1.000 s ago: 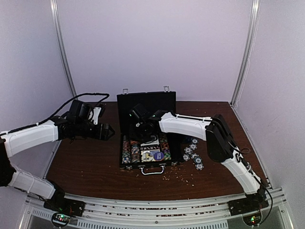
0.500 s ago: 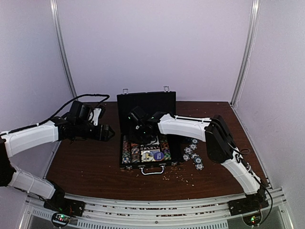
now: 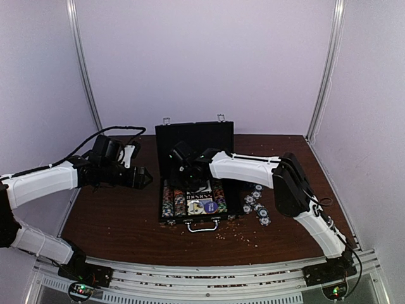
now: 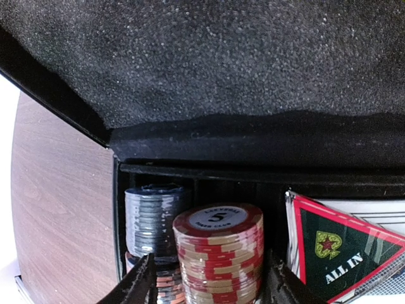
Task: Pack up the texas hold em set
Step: Place the poker chips pile in the slot, then pick up the pile of poker chips from the center of the board.
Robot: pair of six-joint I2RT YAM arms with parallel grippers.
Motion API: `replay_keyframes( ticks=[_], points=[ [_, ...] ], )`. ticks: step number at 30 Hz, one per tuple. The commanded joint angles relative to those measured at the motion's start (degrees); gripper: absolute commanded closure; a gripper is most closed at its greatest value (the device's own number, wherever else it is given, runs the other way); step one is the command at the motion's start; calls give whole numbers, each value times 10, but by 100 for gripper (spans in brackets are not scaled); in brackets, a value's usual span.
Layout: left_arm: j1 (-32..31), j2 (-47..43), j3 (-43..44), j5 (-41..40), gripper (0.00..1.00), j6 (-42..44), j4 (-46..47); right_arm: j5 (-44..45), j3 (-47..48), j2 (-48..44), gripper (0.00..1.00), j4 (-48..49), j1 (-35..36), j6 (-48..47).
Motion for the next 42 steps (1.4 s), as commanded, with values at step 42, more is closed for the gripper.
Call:
replay_keyframes(
  ticks=[42],
  points=[
    [21, -52, -31, -74, 20, -124, 53, 95, -766, -681, 33, -22, -73, 30]
  ],
)
